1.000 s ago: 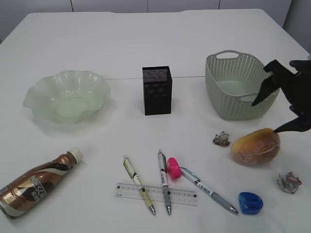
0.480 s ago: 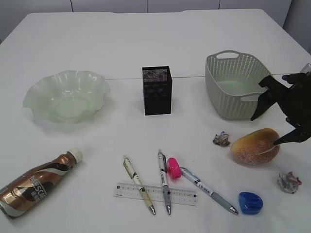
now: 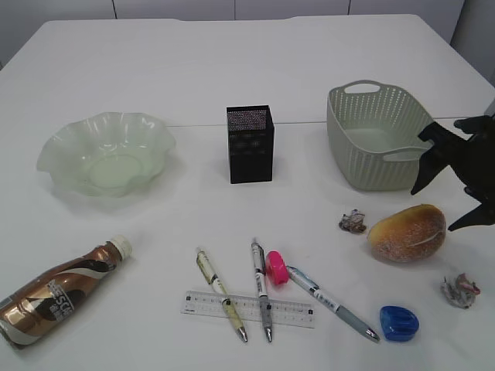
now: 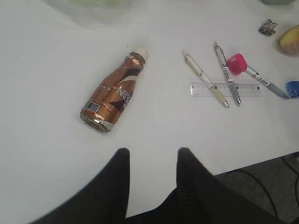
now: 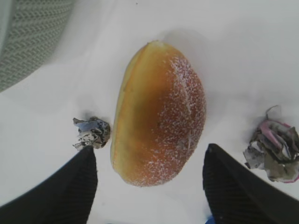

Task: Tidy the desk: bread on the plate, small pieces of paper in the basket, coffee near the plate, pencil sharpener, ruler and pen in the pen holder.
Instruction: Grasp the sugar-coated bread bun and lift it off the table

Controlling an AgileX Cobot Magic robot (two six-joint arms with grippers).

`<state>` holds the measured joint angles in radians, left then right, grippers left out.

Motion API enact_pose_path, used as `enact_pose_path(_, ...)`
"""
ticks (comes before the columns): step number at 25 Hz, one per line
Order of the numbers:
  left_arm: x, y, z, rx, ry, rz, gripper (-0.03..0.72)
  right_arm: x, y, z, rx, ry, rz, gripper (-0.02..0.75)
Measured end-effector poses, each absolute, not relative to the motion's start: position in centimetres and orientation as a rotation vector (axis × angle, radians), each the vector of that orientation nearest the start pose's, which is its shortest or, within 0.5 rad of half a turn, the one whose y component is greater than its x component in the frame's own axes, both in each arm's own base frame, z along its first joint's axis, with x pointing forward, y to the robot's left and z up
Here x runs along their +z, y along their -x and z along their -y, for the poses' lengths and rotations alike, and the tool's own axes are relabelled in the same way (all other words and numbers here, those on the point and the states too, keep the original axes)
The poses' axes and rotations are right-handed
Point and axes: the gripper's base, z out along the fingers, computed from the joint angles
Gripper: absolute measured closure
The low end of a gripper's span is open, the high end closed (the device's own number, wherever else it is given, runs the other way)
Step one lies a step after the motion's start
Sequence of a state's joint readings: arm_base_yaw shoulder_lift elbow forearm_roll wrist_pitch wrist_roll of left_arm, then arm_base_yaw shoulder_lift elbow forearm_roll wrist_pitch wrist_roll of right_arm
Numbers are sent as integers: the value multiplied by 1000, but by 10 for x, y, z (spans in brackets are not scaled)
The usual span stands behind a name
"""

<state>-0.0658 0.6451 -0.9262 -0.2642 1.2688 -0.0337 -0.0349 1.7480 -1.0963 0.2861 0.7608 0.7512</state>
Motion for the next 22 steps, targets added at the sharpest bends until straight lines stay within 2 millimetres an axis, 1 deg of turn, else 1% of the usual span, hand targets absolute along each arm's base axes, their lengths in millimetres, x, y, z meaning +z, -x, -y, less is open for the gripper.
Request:
enact_pose_path(5,366,-77,28,-388,-51,-2461,438,199,-339,-5,429,-1362,-2619,190)
enact_pose_path(19,366,-77,28,-388,-51,-2461,438,198,-337,-6,421,-1370,-2641,192)
enact_pose_path(22,366,-77,28,-388,-51,-2461,438,198,-336,-6,422,-1399,-2633,192)
